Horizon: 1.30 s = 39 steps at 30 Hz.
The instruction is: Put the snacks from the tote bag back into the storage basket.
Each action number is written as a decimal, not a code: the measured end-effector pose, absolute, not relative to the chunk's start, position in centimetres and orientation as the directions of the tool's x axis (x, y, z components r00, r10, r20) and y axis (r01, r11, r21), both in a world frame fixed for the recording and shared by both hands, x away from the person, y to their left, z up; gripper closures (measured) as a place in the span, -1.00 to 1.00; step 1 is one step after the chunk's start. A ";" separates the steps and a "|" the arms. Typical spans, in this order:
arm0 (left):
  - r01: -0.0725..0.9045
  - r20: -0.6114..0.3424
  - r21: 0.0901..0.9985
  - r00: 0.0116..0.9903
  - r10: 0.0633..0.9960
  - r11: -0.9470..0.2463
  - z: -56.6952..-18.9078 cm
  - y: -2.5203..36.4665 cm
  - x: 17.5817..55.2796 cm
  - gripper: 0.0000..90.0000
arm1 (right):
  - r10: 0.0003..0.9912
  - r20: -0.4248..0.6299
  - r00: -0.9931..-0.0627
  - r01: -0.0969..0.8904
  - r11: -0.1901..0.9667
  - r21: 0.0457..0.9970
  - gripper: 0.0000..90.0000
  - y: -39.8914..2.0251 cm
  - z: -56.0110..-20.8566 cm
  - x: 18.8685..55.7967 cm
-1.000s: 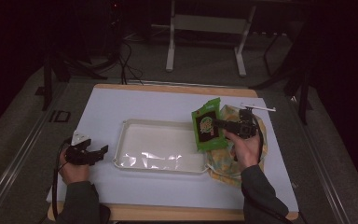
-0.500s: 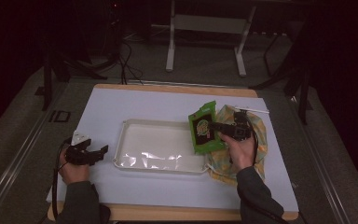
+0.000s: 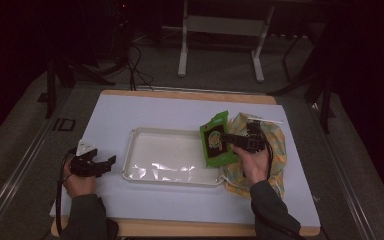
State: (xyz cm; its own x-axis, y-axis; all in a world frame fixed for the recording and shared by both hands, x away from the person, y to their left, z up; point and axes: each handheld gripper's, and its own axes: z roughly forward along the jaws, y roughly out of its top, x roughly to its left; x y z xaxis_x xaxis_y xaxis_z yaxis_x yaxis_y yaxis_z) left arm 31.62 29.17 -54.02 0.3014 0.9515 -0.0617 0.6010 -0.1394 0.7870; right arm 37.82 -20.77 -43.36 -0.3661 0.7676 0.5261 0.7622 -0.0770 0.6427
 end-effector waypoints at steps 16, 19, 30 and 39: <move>0.603 -0.059 0.785 0.305 0.951 -0.144 -54.0 29.1 31.6 -0.54 | 0.772 0.514 -0.372 0.766 -0.057 0.640 0.60 -19.4 -44.6 37.4; 0.603 -0.059 0.785 0.306 0.950 -0.145 -54.0 29.1 31.6 -0.54 | 0.773 0.514 -0.373 0.769 -0.053 0.637 0.60 -19.2 -44.7 37.4; 0.603 -0.057 0.783 0.308 0.950 -0.149 -54.0 29.1 31.7 -0.54 | 0.780 0.505 -0.369 0.780 -0.035 0.625 0.59 -18.5 -45.9 37.3; 0.604 -0.057 0.783 0.308 0.950 -0.149 -54.0 29.1 31.7 -0.54 | 0.784 0.499 -0.368 0.786 -0.024 0.617 0.58 -18.2 -46.7 37.1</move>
